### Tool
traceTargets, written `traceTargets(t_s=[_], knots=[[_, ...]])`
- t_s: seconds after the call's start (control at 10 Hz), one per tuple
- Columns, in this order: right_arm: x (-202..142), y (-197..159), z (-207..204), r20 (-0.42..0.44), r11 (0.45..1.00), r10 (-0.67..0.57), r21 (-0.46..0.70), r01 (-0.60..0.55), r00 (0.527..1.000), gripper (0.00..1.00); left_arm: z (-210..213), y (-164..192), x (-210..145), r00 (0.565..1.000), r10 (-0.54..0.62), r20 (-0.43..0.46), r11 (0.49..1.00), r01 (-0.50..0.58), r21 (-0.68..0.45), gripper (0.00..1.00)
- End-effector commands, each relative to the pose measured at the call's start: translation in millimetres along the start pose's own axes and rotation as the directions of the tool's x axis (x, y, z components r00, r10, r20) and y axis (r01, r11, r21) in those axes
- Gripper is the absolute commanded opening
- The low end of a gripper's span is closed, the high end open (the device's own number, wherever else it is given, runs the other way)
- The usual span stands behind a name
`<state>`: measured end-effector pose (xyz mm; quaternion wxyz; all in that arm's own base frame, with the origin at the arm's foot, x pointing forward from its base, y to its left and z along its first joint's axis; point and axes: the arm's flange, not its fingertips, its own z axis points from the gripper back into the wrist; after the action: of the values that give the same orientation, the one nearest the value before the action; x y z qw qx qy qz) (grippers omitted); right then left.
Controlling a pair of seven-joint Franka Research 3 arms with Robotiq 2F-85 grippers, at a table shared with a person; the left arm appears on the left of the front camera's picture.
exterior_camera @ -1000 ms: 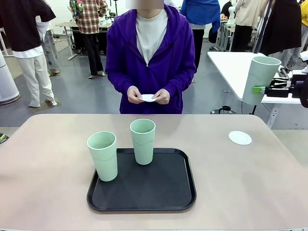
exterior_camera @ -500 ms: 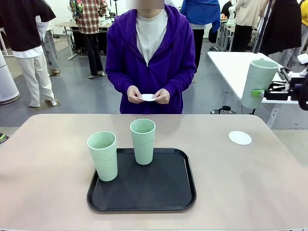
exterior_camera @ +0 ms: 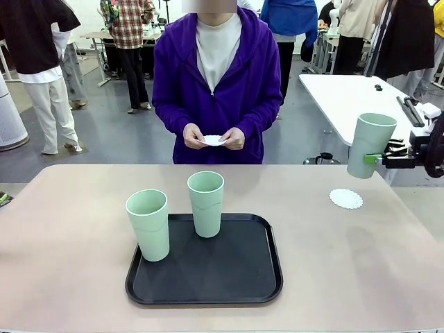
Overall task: Place coasters on the table and set cups on them.
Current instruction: Pick up one Reusable plastic cup and place it on a coaster set by the human.
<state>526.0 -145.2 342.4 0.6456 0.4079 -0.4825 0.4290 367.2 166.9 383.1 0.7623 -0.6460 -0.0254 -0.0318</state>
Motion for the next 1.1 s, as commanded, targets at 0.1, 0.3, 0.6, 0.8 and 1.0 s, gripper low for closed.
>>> traceTargets(t_s=[0.1,0.3,0.6,0.8,1.0], knots=[[-19,-16,-1,-0.034,0.999,0.035,0.036,-0.034,0.999,0.84,2,-1,0,1.000,-0.018,-0.002,1.000,0.018,-0.012,1.00],[-40,-23,-13,-0.057,0.996,0.037,0.077,-0.032,0.998,0.84,2,-1,0,1.000,-0.018,-0.002,1.000,0.018,-0.012,1.00],[-60,-31,-18,-0.042,0.988,0.083,0.137,-0.077,0.996,0.84,2,-1,0,1.000,-0.018,-0.002,1.000,0.018,-0.012,1.00],[-68,-39,-20,-0.012,0.982,0.123,0.148,-0.119,0.992,0.84,2,-1,0,1.000,-0.018,-0.002,1.000,0.018,-0.012,1.00],[-74,-47,-20,-0.001,0.986,0.099,0.132,-0.098,0.995,0.84,2,-1,0,1.000,-0.018,-0.002,1.000,0.018,-0.012,1.00]])
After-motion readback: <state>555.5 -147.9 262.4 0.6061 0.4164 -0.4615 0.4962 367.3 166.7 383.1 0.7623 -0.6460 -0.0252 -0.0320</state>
